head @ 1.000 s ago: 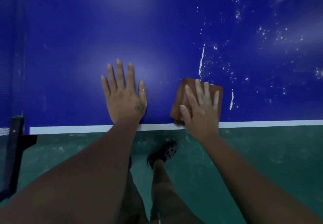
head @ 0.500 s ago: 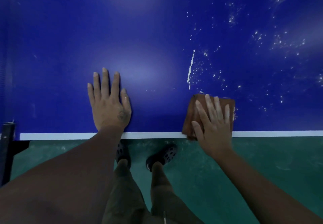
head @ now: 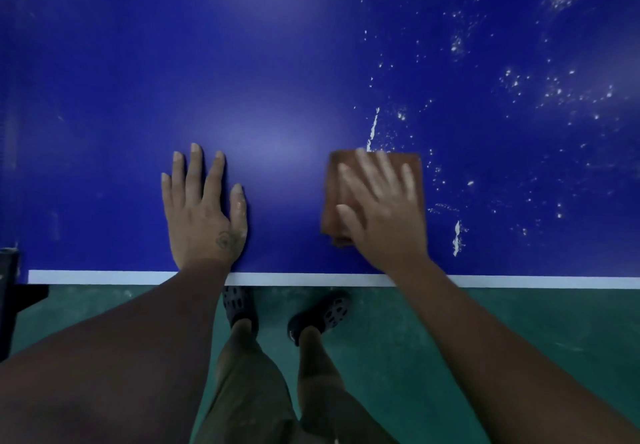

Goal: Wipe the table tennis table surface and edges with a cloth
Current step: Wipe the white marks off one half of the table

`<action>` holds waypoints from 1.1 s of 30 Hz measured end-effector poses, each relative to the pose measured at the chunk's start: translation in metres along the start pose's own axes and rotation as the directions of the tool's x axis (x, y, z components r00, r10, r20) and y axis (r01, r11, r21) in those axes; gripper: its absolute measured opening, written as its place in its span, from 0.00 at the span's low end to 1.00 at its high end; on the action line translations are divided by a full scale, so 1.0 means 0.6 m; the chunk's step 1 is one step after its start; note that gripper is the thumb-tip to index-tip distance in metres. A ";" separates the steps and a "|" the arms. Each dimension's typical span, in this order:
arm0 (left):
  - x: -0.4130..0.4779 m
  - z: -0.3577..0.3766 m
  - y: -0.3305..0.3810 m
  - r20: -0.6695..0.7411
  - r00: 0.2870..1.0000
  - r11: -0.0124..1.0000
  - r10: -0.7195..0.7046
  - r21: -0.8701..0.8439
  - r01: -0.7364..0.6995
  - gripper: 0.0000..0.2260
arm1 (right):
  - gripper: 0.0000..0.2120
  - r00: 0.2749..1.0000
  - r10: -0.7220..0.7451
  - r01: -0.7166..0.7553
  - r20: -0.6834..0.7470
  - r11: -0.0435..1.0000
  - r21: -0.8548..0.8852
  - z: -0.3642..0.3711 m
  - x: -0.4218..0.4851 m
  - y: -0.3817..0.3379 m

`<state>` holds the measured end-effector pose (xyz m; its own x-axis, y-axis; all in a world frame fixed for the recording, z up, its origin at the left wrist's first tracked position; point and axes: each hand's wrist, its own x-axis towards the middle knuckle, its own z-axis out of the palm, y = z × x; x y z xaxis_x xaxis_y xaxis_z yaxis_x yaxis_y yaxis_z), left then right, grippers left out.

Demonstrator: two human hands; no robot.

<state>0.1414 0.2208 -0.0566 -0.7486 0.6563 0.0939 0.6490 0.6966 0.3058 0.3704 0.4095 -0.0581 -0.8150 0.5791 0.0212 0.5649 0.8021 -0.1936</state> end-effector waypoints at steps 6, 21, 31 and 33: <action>0.001 0.002 -0.001 -0.001 1.000 1.000 0.002 0.022 -0.002 0.27 | 0.29 0.981 0.194 -0.190 0.026 0.976 -0.108 -0.034 -0.047 0.098; 0.002 -0.002 0.002 0.013 1.000 0.999 -0.009 0.033 0.008 0.27 | 0.28 0.999 -0.023 0.024 -0.037 0.999 0.029 0.013 0.085 -0.041; 0.002 -0.003 0.005 -0.026 1.000 1.000 0.001 -0.001 -0.001 0.26 | 0.30 0.960 0.278 -0.272 0.044 0.956 -0.107 -0.026 0.029 0.038; 0.001 -0.002 0.005 -0.027 1.000 1.000 -0.001 0.000 0.001 0.26 | 0.30 0.977 0.210 -0.206 0.027 0.973 -0.105 -0.010 0.048 -0.022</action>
<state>0.1429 0.2230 -0.0542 -0.7525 0.6477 0.1195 0.6486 0.6971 0.3057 0.3404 0.4168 -0.0489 -0.6815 0.7303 -0.0465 0.7310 0.6764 -0.0901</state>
